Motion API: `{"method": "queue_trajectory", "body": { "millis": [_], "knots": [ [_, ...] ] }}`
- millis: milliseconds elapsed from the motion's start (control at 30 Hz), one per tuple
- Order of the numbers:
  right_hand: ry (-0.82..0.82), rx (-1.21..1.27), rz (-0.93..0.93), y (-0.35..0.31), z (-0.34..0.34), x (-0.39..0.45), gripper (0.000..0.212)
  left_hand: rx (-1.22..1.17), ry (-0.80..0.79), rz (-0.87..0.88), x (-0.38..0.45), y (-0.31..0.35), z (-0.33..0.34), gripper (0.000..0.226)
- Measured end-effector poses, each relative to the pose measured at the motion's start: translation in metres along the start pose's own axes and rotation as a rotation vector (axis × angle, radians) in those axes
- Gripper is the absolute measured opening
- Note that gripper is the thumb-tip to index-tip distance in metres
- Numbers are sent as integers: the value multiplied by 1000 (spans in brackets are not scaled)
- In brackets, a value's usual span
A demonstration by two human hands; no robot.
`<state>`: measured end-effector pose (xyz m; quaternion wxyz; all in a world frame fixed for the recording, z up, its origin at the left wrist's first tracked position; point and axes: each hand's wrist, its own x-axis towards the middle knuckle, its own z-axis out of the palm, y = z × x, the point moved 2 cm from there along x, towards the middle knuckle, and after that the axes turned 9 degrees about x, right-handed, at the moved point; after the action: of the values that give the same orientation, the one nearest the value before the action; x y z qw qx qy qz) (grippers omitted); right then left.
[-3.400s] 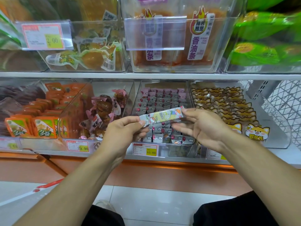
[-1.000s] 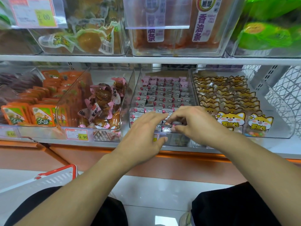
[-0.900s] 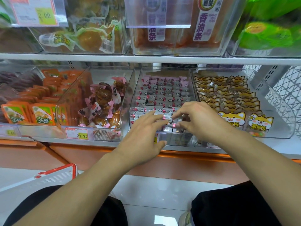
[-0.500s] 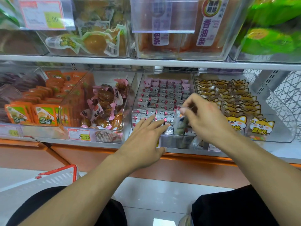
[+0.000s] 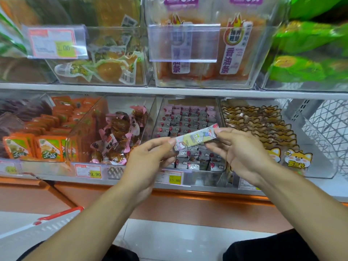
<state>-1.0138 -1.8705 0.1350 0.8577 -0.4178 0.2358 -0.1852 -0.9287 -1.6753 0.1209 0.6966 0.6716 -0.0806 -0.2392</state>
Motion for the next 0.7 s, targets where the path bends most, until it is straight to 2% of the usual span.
{"method": "queue_trajectory", "body": {
  "millis": [100,300,467,567,633,700],
  "knots": [
    [-13,-2,89,3,-2,3,9,-218,-44,-117,2,1,-3,20],
    [-38,67,161,1,-1,1,16,-357,-5,-178,4,1,-5,34],
    [-95,91,261,0,0,-5,30,-323,-16,-148,5,1,-4,21],
    [-145,66,299,0,3,-7,39,-223,-70,-54,4,4,-2,6],
    [-157,16,293,0,2,-7,35,-159,-102,21,2,6,0,11],
    [-173,-8,263,1,0,-5,24,-157,-119,19,0,6,0,22]
  ]
}}
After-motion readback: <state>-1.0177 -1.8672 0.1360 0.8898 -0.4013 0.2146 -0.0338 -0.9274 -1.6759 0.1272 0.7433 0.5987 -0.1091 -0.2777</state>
